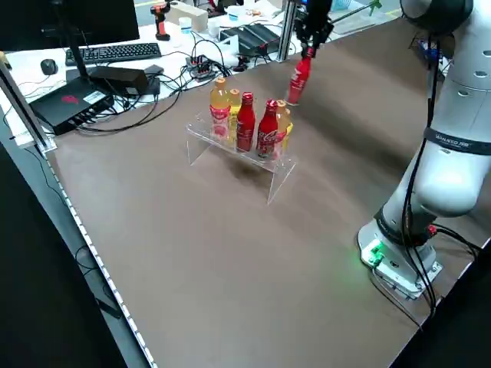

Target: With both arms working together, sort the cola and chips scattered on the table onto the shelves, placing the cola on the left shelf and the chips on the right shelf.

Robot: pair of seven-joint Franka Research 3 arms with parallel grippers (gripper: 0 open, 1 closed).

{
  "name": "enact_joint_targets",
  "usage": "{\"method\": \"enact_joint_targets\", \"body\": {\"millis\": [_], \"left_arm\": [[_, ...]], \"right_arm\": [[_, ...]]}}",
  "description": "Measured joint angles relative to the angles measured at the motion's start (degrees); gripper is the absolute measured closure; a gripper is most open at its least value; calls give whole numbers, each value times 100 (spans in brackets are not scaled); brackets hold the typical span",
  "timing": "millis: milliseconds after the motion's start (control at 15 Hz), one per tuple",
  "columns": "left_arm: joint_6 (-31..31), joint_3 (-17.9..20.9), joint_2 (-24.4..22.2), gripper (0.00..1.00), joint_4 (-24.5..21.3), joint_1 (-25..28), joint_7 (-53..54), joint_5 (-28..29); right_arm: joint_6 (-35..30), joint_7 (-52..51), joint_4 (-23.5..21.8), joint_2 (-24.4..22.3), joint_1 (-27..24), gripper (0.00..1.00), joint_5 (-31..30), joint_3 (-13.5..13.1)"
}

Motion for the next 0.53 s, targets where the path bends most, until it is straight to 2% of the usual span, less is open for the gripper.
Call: {"method": "enact_joint_targets", "body": {"millis": [200, 533], "left_arm": [[-405, 88, 58, 68, 362, 68, 909, 370], [-705, 222, 58, 68, 578, 73, 2311, 788]], "right_arm": [[-8, 0, -1, 19, 0, 0, 27, 3], [28, 0, 1, 19, -3, 0, 134, -1]]}}
